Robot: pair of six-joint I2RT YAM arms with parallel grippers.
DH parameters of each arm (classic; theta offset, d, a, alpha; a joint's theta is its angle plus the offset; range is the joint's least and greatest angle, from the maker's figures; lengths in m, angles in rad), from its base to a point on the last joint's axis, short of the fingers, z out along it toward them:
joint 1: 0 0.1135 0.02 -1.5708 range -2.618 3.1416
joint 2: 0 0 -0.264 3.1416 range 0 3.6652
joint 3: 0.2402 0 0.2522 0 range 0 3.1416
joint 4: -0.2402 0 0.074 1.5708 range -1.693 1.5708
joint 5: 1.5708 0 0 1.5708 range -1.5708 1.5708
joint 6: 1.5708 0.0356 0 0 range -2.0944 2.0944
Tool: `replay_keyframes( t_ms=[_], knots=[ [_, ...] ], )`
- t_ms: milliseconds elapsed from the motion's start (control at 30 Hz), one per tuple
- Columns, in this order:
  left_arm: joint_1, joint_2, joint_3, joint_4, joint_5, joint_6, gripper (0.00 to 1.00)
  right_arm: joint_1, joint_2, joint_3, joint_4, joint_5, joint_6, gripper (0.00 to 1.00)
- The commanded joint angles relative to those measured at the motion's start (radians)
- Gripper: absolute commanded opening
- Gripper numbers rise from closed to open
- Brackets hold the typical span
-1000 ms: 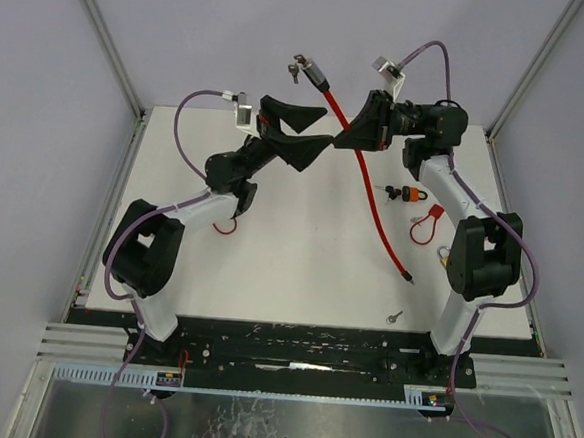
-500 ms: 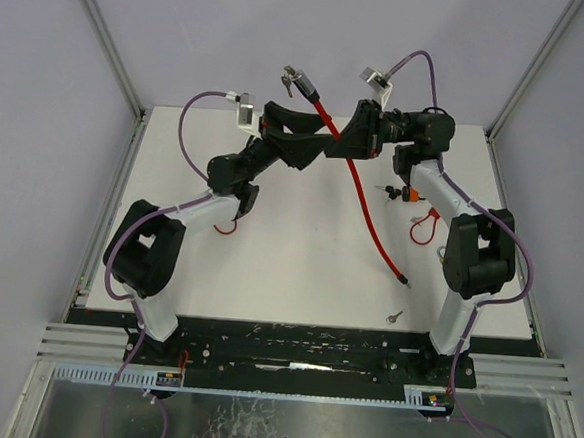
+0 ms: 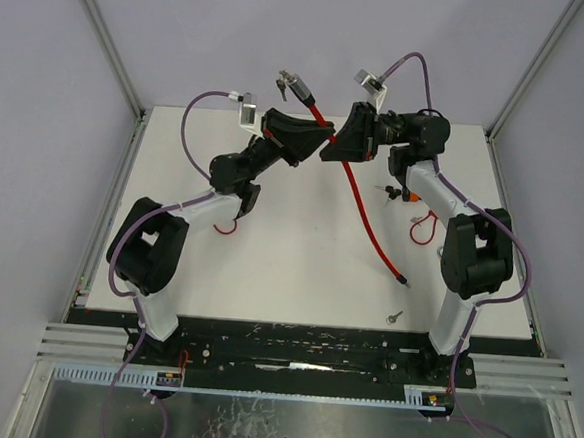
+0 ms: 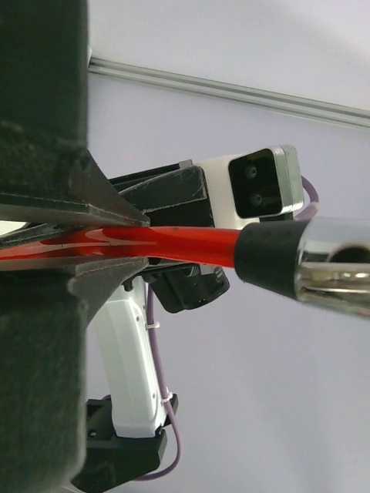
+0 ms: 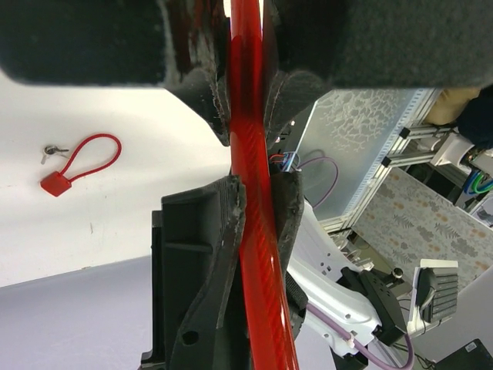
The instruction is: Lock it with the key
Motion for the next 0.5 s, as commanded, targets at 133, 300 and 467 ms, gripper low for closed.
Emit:
replay_keyframes(
  t_ms=[133, 300, 467],
  knots=[
    [-0.002, -0.01, 0.018, 0.065, 0.04, 0.058, 0.01, 0.014, -0.006, -0.001, 0.097, 0.014, 0.036, 0.19],
    [0.011, -0.04, -0.009, 0.065, 0.04, 0.084, 0.01, 0.013, -0.003, -0.009, 0.172, 0.019, 0.081, 0.61],
    [0.047, -0.079, -0.049, 0.061, 0.028, 0.099, 0.01, -0.014, -0.005, -0.014, 0.197, 0.022, 0.084, 0.75]
  ],
)
